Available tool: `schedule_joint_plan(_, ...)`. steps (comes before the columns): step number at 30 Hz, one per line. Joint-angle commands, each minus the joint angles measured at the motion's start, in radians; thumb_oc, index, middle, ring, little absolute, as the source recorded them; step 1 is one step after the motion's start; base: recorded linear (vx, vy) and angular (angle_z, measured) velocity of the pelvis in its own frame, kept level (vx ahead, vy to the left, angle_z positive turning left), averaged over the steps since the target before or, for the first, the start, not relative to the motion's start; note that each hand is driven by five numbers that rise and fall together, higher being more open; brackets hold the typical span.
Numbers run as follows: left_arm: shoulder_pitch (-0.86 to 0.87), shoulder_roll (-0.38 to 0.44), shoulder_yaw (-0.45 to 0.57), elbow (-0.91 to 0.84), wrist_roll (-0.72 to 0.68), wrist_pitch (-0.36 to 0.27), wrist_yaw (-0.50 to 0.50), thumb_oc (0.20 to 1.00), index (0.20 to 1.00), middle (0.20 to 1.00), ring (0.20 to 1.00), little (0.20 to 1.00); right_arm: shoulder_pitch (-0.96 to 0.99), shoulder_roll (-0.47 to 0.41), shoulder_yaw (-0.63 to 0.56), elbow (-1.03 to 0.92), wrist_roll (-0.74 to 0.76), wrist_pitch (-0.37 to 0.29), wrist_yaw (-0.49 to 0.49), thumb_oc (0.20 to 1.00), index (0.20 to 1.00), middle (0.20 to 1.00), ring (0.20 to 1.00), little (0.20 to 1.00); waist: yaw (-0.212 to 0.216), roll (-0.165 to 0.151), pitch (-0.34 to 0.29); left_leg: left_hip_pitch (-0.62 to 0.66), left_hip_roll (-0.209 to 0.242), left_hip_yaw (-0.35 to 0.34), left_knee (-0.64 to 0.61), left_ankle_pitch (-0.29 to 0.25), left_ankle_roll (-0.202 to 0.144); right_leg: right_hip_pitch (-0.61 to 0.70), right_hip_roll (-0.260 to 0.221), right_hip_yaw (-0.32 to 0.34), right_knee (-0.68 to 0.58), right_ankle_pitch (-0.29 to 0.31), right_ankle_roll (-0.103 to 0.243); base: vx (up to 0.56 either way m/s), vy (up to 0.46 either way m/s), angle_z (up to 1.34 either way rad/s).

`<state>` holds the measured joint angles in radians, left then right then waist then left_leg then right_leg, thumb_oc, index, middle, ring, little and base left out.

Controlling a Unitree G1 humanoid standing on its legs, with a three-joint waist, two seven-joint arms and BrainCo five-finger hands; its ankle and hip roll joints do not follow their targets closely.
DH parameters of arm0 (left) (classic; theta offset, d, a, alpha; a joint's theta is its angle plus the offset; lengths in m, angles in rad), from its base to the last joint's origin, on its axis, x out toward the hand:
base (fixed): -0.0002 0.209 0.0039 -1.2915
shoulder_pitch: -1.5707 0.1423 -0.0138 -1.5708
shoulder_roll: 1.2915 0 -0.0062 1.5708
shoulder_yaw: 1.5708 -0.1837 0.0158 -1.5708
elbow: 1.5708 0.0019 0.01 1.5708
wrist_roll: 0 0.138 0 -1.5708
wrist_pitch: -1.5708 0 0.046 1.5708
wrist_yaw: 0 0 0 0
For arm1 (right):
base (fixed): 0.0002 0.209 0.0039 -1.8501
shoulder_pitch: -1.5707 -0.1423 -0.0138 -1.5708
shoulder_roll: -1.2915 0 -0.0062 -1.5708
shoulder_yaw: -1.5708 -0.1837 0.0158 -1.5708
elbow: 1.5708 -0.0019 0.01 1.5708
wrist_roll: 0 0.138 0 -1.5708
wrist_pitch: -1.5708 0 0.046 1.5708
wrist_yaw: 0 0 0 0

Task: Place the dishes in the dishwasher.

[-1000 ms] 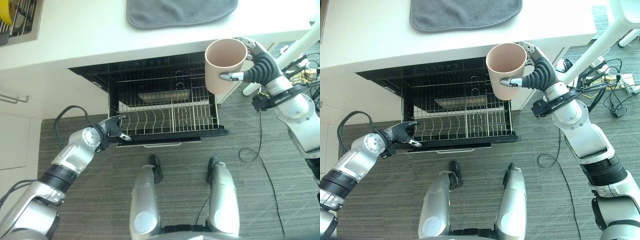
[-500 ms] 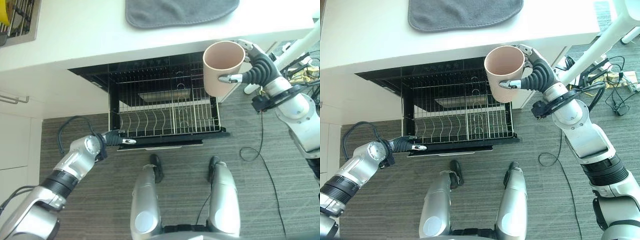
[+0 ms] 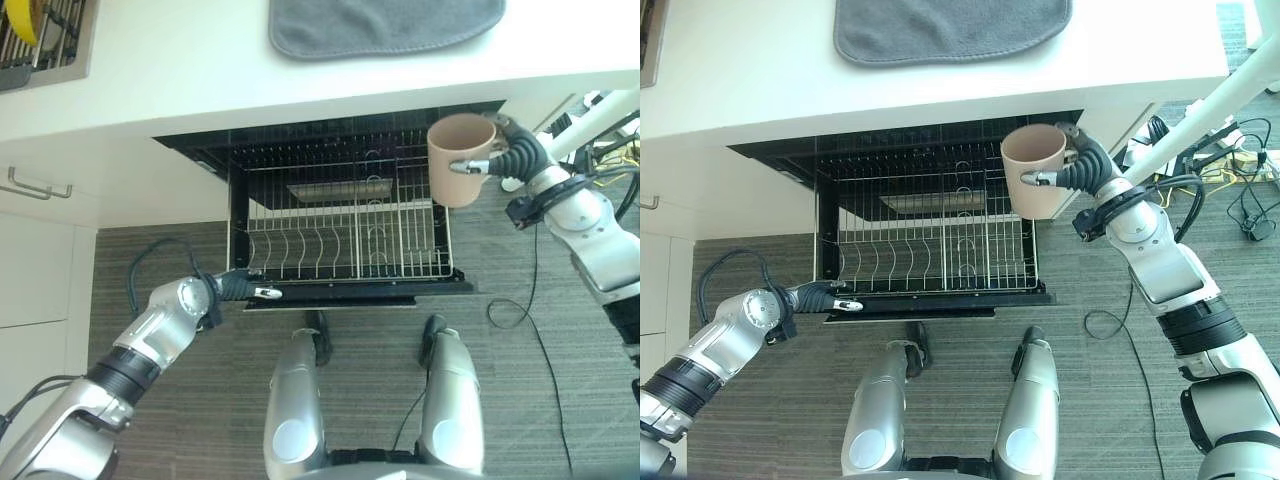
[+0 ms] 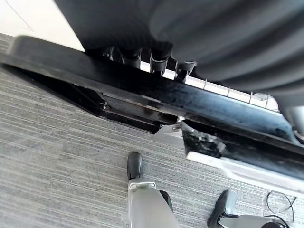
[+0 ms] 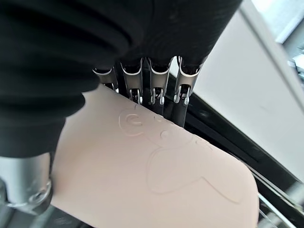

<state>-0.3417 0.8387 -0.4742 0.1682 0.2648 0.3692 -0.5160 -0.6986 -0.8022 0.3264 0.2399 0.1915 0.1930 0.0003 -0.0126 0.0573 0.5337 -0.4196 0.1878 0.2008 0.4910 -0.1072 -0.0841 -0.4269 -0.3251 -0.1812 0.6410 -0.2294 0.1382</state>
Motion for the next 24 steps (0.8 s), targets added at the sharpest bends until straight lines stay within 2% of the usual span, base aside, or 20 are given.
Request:
schedule_joint_plan(1, 0.158, 0.002, -0.091, -0.053, -0.012, 0.006, -0.100, 1.000, 1.000, 1.000, 1.000, 1.000, -0.107, -0.017, -0.016, -0.008, 0.001, -0.027, -0.018, 0.200, 0.200, 0.200, 0.200, 0.200, 0.031, 0.014, -0.014, 0.063, 0.027, -0.032, -0.003, -0.104, 0.016, 0.007, -0.012, -0.015, -0.051, 0.006, -0.014, 0.00, 0.000, 0.00)
schedule_joint_plan(10, 0.130, -0.011, -0.123, -0.059, -0.012, 0.017, -0.129, 1.000, 1.000, 1.000, 1.000, 1.000, -0.207, 0.062, 0.060, 0.227, 0.014, 0.044, 0.014, 0.200, 0.200, 0.200, 0.200, 0.200, 0.063, 0.038, -0.016, 0.056, 0.012, -0.047, -0.001, -0.094, 0.018, 0.002, -0.029, -0.031, -0.035, 0.006, -0.021, 0.00, 0.015, 0.04)
schedule_joint_plan(16, 0.121, -0.026, -0.144, -0.054, -0.015, 0.015, -0.117, 1.000, 1.000, 1.000, 1.000, 1.000, -0.236, 0.099, 0.078, 0.289, 0.007, 0.061, 0.017, 0.200, 0.200, 0.200, 0.200, 0.200, 0.071, 0.045, -0.017, 0.060, 0.007, -0.050, -0.001, -0.089, 0.017, 0.007, -0.034, -0.035, -0.034, 0.007, -0.022, 0.00, 0.000, 0.00)
schedule_joint_plan(24, 0.114, -0.033, -0.149, -0.060, -0.024, 0.011, -0.117, 1.000, 1.000, 1.000, 1.000, 1.000, -0.257, 0.140, 0.090, 0.380, 0.016, 0.126, 0.004, 0.200, 0.200, 0.200, 0.200, 0.200, 0.085, 0.052, -0.019, 0.059, 0.004, -0.056, 0.003, -0.083, 0.016, 0.012, -0.043, -0.042, -0.026, 0.008, -0.023, 0.01, 0.002, 0.01)
